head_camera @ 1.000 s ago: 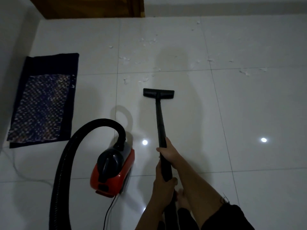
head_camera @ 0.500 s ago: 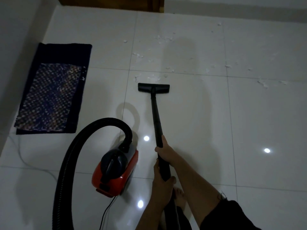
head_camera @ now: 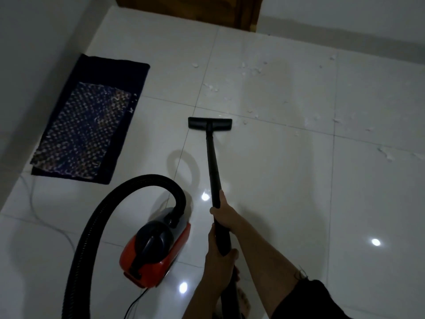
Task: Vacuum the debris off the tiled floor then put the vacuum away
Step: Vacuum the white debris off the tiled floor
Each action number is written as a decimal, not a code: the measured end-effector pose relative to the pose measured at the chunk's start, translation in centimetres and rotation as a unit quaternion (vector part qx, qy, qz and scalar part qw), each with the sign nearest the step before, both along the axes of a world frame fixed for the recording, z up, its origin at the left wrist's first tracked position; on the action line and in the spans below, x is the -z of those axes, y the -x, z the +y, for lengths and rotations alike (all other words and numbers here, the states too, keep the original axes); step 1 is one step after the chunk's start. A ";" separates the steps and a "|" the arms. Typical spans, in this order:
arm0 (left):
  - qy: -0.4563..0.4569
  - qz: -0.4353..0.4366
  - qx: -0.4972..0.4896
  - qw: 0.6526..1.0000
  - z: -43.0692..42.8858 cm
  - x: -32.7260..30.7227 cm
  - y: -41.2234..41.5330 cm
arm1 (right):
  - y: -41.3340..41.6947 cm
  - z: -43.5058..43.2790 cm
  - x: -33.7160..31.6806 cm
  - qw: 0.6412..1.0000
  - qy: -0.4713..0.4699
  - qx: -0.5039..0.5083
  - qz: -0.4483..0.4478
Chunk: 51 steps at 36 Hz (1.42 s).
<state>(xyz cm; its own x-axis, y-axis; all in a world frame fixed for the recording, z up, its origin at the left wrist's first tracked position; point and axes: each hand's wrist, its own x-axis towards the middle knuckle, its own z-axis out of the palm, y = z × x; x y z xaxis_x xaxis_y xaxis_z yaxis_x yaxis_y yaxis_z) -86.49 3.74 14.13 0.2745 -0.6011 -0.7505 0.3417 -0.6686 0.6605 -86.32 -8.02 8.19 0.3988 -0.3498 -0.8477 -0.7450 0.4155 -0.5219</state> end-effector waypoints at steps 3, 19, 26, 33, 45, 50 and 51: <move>-0.035 -0.019 0.004 0.999 -0.8 0.9 -1.0 | -1.2 -1.1 -0.1 1.000 -0.001 0.001 -0.001; -0.020 0.004 0.003 1.000 -8.0 -0.4 -10.5 | -9.7 -7.5 -1.1 0.998 0.015 0.065 0.013; 0.009 -0.001 -0.040 0.999 -11.6 -0.3 -12.7 | -11.9 -10.8 -1.2 0.998 0.023 0.056 0.016; 0.010 0.048 -0.046 0.998 -15.1 -0.9 -14.7 | -14.0 -14.4 -0.7 0.998 0.024 0.051 0.026; -0.014 0.032 -0.017 0.999 -22.7 -1.8 -17.9 | -17.3 -22.0 -0.4 0.999 0.015 0.039 0.020; -0.014 0.013 -0.003 1.000 -25.2 -0.9 -19.2 | -18.6 -24.8 -0.3 0.999 0.011 0.032 0.018; -0.015 0.008 -0.001 1.000 -25.6 -0.7 -19.4 | -18.9 -25.3 -0.3 0.999 0.012 0.031 0.017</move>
